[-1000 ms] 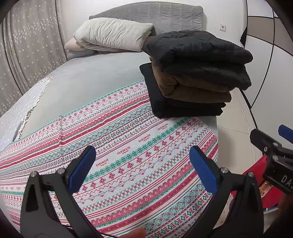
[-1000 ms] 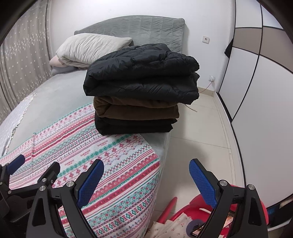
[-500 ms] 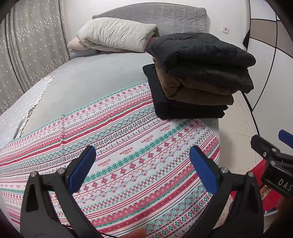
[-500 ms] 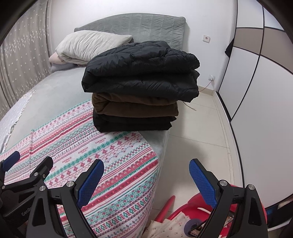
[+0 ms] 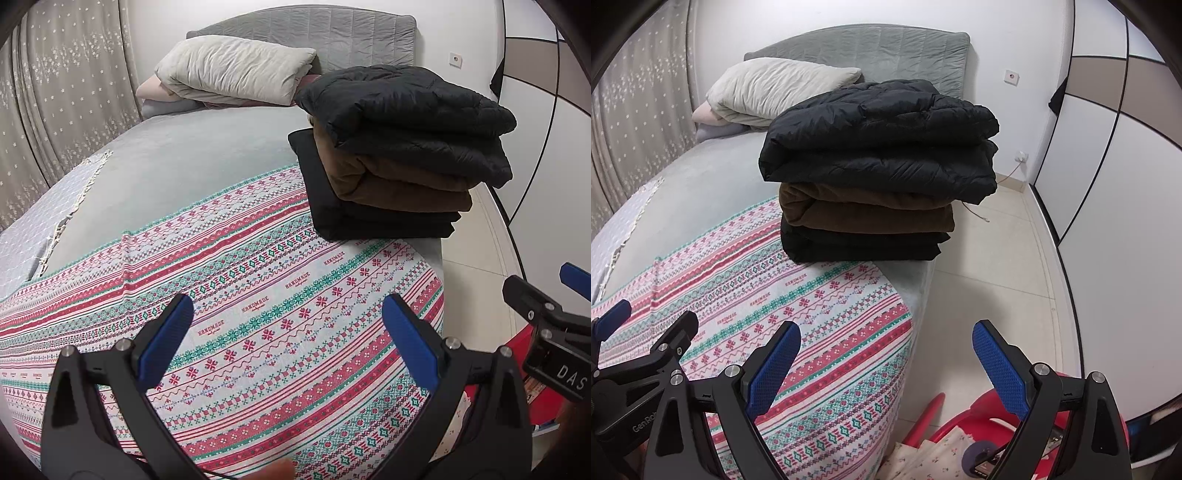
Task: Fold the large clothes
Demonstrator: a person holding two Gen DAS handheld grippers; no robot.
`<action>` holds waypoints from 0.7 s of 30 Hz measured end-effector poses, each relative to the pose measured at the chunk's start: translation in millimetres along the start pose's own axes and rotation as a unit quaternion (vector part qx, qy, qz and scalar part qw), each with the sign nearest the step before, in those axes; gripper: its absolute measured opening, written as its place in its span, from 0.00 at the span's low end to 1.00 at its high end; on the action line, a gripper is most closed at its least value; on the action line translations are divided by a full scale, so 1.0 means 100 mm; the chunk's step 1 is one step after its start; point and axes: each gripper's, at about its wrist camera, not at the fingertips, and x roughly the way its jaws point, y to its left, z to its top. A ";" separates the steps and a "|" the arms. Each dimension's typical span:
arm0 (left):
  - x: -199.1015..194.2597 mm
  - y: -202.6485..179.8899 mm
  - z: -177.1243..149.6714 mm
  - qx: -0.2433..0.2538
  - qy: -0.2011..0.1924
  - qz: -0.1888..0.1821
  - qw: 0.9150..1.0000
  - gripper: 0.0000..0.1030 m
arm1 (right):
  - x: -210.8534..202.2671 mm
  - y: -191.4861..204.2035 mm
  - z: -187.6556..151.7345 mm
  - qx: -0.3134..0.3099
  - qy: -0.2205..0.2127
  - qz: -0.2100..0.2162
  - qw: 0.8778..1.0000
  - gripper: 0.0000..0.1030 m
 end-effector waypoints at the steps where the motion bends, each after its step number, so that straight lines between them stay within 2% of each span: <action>1: 0.00 0.00 0.00 0.000 0.000 0.000 1.000 0.99 | 0.00 0.00 0.00 0.000 0.001 0.000 1.000 0.92; 21: -0.01 -0.03 0.01 -0.002 -0.001 0.004 1.000 0.99 | 0.00 0.02 -0.01 -0.004 0.002 0.002 1.000 0.92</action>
